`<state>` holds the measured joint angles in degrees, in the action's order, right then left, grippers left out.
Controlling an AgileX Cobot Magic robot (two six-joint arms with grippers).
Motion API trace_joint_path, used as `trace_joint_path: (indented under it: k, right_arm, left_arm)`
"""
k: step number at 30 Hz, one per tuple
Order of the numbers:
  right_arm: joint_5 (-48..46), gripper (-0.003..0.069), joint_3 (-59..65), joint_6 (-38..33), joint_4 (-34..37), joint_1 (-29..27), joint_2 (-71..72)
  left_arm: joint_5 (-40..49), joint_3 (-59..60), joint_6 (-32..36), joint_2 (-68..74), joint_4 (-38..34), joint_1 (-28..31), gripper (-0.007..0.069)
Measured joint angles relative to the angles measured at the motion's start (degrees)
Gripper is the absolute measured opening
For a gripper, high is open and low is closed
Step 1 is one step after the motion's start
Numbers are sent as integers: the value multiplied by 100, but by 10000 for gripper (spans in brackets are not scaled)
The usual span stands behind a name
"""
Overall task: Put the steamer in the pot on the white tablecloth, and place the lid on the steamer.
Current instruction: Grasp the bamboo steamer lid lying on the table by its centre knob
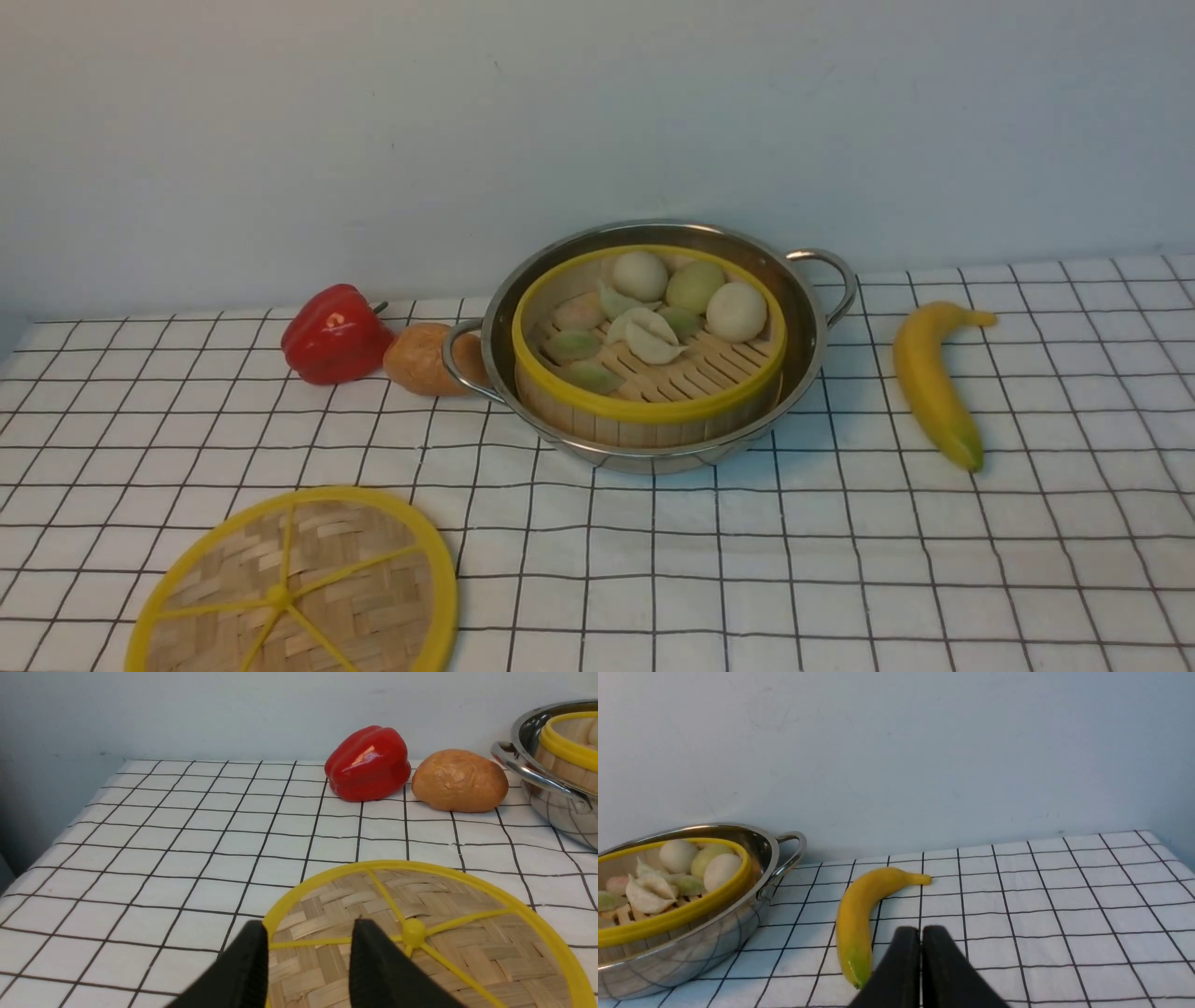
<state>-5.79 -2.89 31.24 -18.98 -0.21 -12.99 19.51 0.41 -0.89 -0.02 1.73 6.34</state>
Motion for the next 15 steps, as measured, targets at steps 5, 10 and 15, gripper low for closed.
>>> trace_joint_path:
  k: [5, 10, 15]
  right_arm:
    - [-396, 41, 321, -13, -65, -7, 659]
    - [-1000, 52, 340, -13, -71, -7, 727]
    - [-1015, 64, 340, -13, 215, -7, 727]
  left_arm:
    - [0, 0, 0, 0, 0, 0, 243]
    - [0, 0, 0, 0, 0, 0, 243]
    - [0, 0, 0, 0, 0, 0, 243]
